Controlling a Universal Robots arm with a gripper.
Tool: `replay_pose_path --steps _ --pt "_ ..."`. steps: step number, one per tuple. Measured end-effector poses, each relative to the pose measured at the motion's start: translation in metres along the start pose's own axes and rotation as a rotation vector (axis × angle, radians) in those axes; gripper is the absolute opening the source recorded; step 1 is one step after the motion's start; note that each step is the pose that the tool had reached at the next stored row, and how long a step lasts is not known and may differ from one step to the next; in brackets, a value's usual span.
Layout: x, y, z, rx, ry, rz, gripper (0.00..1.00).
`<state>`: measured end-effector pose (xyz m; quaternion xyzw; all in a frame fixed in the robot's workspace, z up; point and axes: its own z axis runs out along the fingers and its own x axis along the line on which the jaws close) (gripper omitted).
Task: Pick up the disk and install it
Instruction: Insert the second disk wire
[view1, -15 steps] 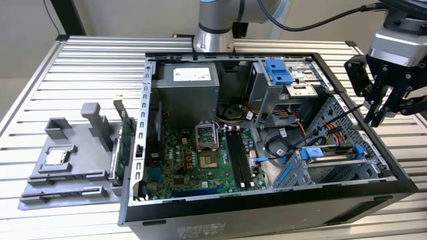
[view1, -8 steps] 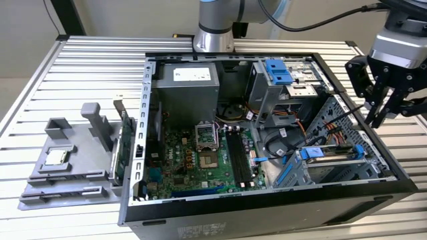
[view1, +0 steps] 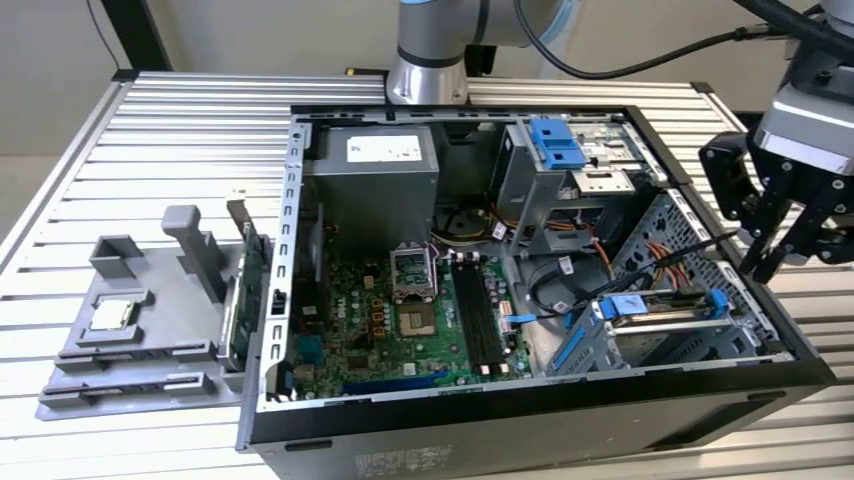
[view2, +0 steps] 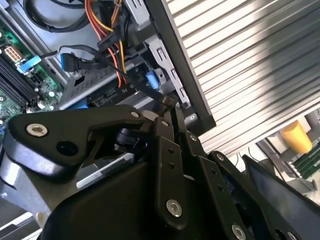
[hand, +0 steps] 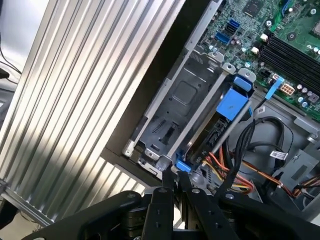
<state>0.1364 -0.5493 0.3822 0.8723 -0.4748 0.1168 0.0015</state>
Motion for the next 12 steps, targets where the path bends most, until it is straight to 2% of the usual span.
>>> replay_pose_path --steps 2,3,4,8,9,10,12 --pt "0.0043 0.0053 0.0002 0.0012 -0.0017 0.000 0.00" --pt "0.0043 0.0072 0.0001 0.0030 -0.0046 0.001 0.00" --pt "0.0035 0.0085 -0.0003 0.0091 -0.0134 0.004 0.00" --pt "0.0010 0.0126 -0.0012 0.0522 -0.0697 0.022 0.00" --pt "0.0005 0.0134 -0.0014 0.0613 -0.0817 0.026 0.00" --pt "-0.0002 0.0144 -0.0016 0.0665 -0.0890 0.029 0.00" --pt "-0.0018 0.0184 -0.0023 0.0671 -0.0899 0.030 0.00"
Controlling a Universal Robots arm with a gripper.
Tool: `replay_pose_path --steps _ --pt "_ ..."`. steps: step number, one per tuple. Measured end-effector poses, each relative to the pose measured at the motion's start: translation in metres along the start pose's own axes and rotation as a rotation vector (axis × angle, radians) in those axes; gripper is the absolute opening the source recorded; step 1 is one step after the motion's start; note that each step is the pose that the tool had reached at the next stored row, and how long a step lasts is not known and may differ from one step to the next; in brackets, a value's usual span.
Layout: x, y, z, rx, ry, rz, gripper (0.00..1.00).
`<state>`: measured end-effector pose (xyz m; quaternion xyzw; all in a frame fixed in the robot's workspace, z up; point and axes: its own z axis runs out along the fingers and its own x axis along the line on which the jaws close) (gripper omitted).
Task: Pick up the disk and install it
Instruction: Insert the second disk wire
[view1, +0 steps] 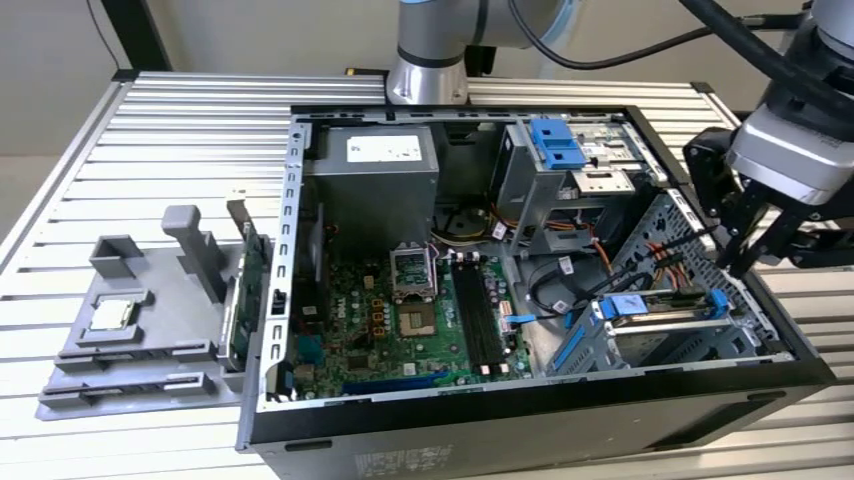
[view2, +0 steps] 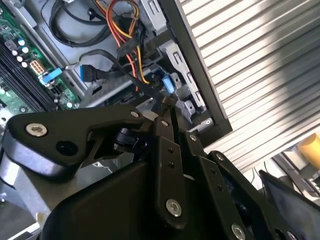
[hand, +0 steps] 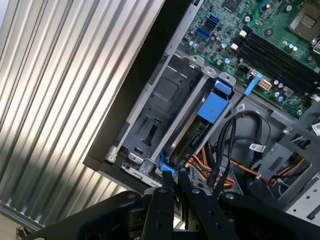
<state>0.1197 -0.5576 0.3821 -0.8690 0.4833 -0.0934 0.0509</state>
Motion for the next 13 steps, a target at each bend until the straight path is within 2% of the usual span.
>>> replay_pose_path --steps 3,6,13 --pt "-0.0022 0.0055 0.0008 -0.0005 0.0009 0.004 0.00" --pt "-0.0046 0.0095 0.0054 -0.0033 0.0053 0.017 0.00" --pt "-0.0079 0.0135 0.0151 -0.0149 0.0235 0.083 0.00"
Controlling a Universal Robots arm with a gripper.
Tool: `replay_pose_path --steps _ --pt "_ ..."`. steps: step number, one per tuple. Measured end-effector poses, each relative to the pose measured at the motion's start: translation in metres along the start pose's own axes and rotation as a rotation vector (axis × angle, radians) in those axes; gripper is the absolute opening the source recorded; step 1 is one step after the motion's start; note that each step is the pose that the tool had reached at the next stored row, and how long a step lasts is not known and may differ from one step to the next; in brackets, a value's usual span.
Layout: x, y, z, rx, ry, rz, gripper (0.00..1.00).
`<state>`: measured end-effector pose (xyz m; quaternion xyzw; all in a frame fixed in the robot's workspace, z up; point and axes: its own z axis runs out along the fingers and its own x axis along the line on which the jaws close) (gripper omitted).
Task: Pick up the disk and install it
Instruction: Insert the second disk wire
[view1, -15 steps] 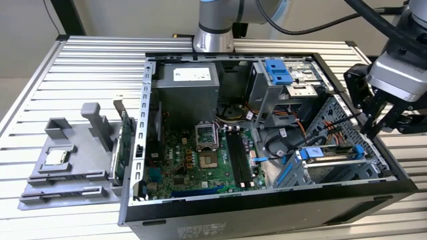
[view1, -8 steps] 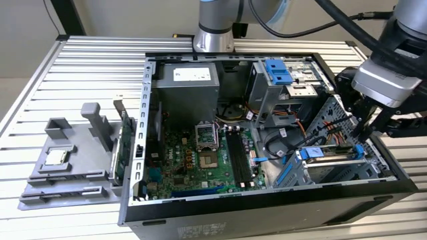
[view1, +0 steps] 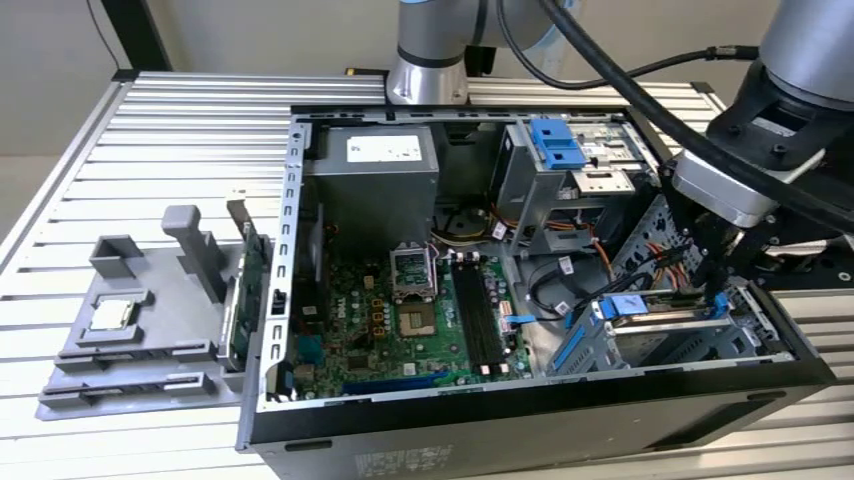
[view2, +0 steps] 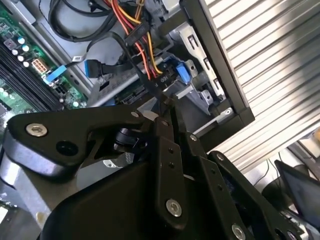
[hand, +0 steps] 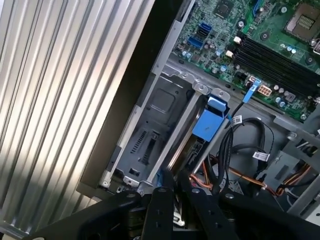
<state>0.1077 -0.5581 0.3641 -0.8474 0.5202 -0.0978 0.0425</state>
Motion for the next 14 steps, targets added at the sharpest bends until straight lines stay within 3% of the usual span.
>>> replay_pose_path --steps 2,3,5,10,11,14 --pt "-0.0009 0.0019 -0.0002 -0.0011 0.0013 0.015 0.00" --pt "-0.0016 0.0034 -0.0006 0.0009 -0.0015 0.019 0.00" --pt "-0.0029 0.0056 -0.0011 0.0070 -0.0114 0.029 0.00" --pt "-0.0044 0.0087 -0.0013 0.0272 -0.0436 0.050 0.00" --pt "-0.0046 0.0091 -0.0012 0.0287 -0.0466 0.054 0.00" --pt "-0.0056 0.0115 -0.0010 0.0286 -0.0461 0.061 0.00"
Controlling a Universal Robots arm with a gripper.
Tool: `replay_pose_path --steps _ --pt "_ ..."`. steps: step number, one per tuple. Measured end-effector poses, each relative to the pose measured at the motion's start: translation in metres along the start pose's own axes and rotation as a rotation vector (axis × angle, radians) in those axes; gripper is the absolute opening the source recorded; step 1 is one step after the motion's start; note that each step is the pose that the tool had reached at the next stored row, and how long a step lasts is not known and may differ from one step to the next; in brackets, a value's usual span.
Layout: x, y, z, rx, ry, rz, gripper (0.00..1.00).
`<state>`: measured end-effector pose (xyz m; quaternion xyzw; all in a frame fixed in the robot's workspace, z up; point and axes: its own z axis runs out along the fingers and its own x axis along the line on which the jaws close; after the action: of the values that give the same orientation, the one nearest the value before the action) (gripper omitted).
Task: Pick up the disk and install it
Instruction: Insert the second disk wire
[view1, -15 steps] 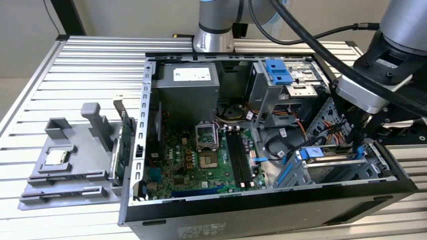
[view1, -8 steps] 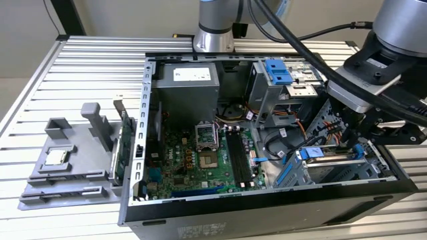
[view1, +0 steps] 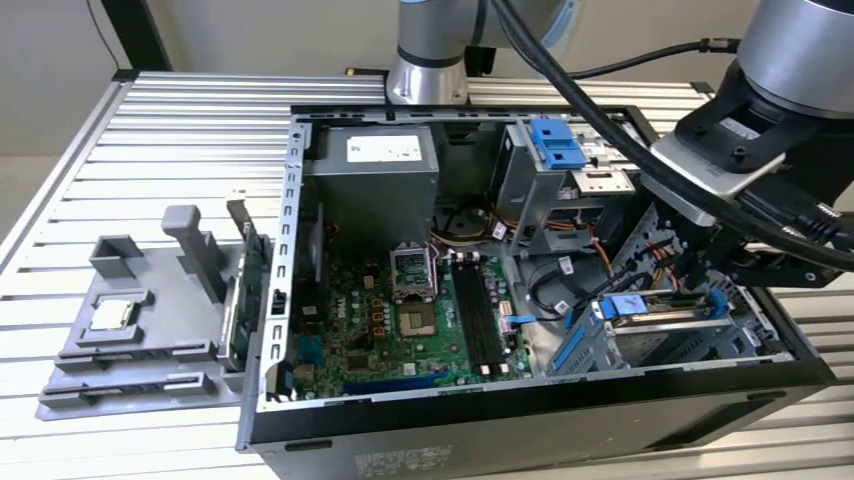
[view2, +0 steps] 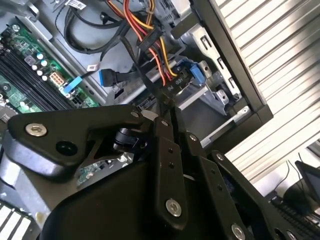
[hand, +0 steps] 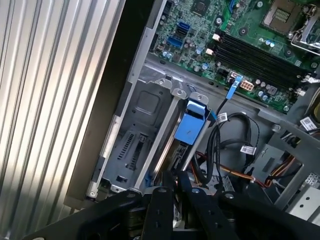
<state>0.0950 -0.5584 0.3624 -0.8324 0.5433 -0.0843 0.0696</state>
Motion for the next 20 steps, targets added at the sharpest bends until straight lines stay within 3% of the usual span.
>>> replay_pose_path --steps 3,7,20 --pt "-0.0011 0.0029 0.0001 0.0003 0.0012 0.009 0.00" --pt "-0.0015 0.0038 0.0008 -0.0024 0.0093 0.047 0.00" --pt "-0.0018 0.0046 0.0032 -0.0031 0.0117 0.058 0.00"
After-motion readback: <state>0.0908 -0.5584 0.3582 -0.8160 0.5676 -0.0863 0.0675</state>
